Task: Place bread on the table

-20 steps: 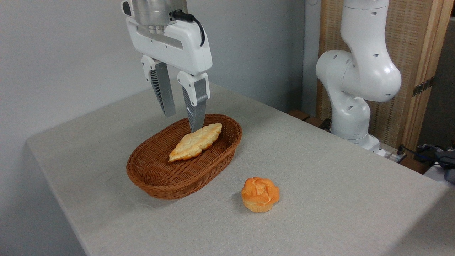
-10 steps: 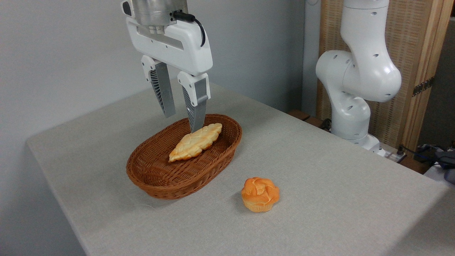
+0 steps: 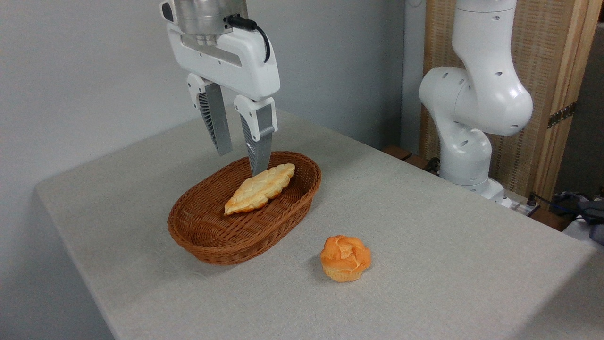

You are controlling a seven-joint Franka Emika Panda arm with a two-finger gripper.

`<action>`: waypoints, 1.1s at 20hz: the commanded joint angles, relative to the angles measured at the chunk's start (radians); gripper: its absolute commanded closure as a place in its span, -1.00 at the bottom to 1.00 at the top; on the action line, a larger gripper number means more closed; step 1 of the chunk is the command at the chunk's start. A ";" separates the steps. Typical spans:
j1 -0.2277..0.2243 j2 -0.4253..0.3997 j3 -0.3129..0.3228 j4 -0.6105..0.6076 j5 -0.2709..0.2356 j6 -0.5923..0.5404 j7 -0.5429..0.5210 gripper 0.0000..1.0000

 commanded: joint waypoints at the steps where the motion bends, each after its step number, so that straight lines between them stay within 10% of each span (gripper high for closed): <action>1: -0.015 0.000 0.010 0.008 -0.024 -0.026 0.003 -1.00; 22: -0.026 -0.008 0.016 -0.002 -0.023 -0.027 0.003 -1.00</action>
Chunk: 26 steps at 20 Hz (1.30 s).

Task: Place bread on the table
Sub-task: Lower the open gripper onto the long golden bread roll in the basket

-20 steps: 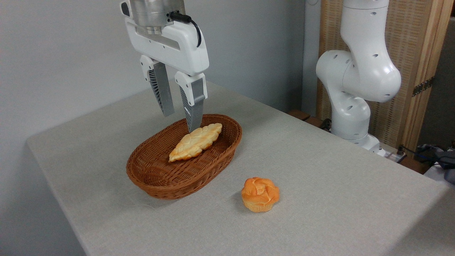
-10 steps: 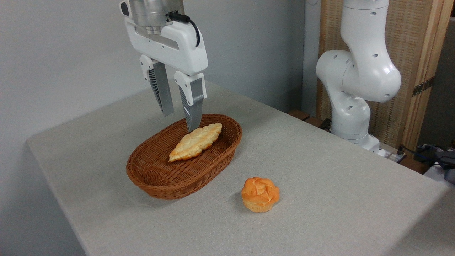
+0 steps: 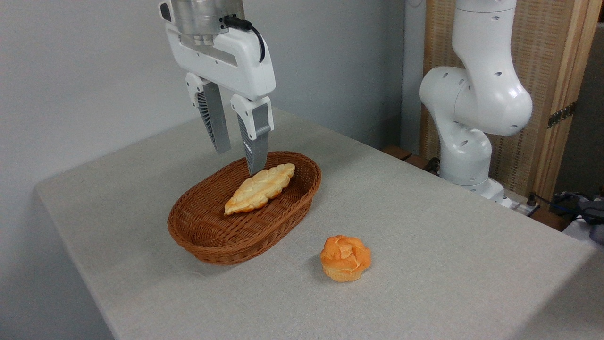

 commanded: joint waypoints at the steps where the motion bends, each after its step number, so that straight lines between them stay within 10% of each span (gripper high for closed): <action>1: -0.015 -0.009 0.016 -0.001 -0.023 -0.027 0.003 -1.00; 12: -0.124 -0.089 0.013 -0.151 -0.024 -0.007 0.001 -1.00; 26: -0.276 -0.150 -0.002 -0.533 -0.123 0.338 -0.091 -1.00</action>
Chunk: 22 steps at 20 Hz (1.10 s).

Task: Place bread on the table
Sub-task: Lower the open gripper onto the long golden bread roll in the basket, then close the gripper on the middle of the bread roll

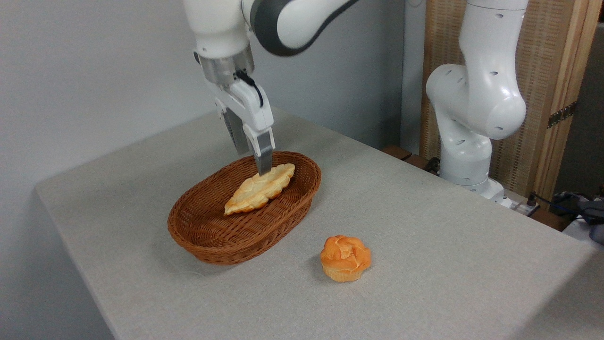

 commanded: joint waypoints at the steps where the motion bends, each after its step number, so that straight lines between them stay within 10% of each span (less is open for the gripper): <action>1: -0.020 -0.021 -0.011 -0.089 -0.012 0.092 -0.018 -1.00; 18: -0.033 0.021 -0.038 -0.167 0.083 0.165 -0.015 -1.00; 22: -0.031 0.021 -0.038 -0.166 0.083 0.165 -0.012 -0.49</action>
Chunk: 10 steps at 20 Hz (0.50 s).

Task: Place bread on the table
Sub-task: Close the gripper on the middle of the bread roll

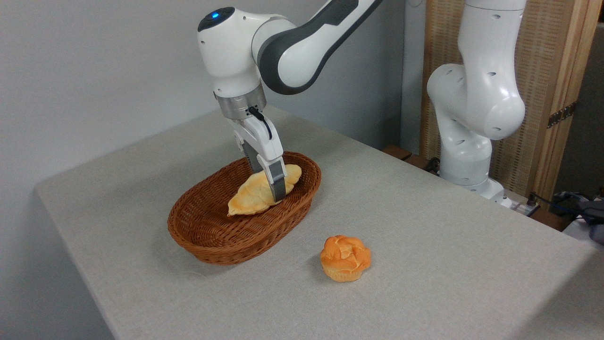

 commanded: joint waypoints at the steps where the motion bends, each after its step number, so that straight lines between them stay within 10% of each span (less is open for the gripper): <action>1: -0.006 -0.006 0.000 -0.011 0.008 0.028 -0.007 -0.26; 6: -0.006 -0.010 0.000 -0.005 -0.002 0.028 -0.001 0.61; 10: -0.007 -0.020 0.000 -0.003 -0.002 0.027 0.002 0.74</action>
